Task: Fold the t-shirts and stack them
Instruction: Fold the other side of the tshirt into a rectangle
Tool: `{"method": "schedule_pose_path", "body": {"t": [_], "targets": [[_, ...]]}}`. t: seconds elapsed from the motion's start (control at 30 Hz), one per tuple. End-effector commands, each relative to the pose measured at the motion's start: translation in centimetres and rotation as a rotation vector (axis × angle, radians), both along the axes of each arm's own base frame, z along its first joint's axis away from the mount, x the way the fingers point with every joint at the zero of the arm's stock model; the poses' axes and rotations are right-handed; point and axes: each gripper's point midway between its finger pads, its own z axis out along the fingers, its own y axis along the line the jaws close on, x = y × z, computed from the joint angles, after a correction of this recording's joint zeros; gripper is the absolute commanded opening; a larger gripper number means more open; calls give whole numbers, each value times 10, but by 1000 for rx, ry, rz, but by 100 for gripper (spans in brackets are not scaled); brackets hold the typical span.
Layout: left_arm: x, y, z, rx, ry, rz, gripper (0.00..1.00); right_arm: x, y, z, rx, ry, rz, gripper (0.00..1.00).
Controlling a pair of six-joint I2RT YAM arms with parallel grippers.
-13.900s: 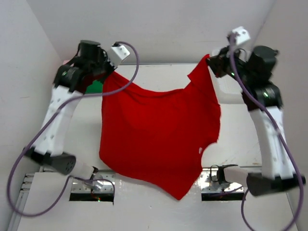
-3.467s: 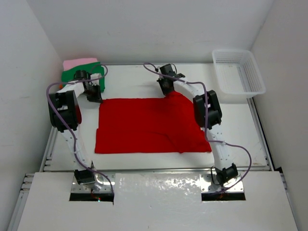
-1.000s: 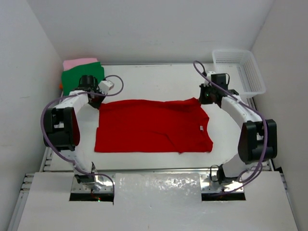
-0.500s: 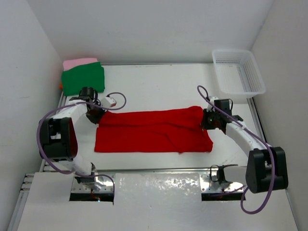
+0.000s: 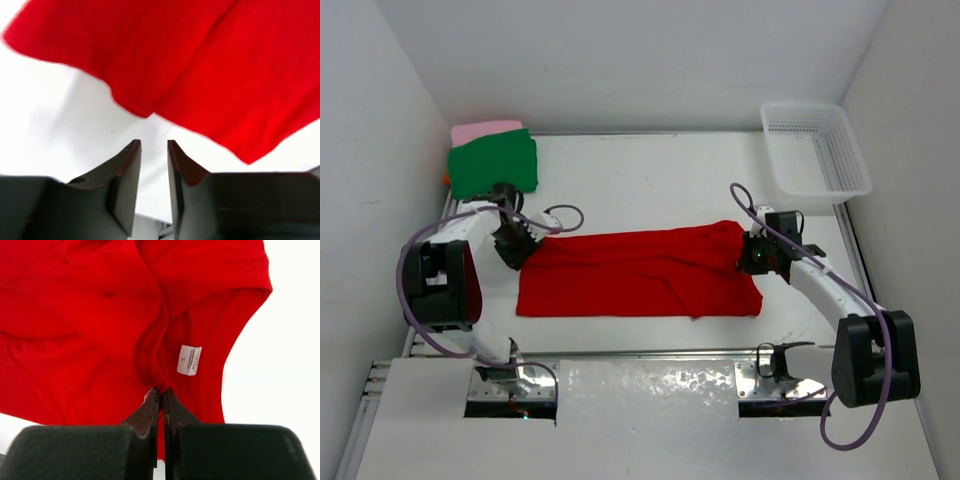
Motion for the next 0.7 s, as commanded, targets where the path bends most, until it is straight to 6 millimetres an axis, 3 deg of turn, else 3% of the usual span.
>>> {"method": "schedule_pose_path", "body": {"t": [0.0,0.17,0.33,0.37,0.43,0.47,0.5,0.6,0.67], "targets": [[-2,5,20,20,30,-52,27,0,-3,6,-16,-30,-4,0],[5,18,28,85,21,-55,30,1,-3,6,-14,-32,-1,0],[26,-9,52,-13,-95,-71,32,4,-3,13,-23,-49,8,0],[20,-15,45,-14,-95,-95,33,5,-3,14,-21,-52,6,0],[28,-29,42,6,-163,-180,35,7,-2,14,-15,-52,7,0],[21,-30,30,17,-143,-195,35,7,-1,13,-10,-49,9,0],[32,-31,23,35,-177,-213,35,7,-1,12,-8,-42,10,0],[38,-24,1,81,-162,-215,37,8,1,13,0,-40,15,0],[47,-26,-1,69,-169,-207,39,8,0,13,-4,-42,16,0]]}}
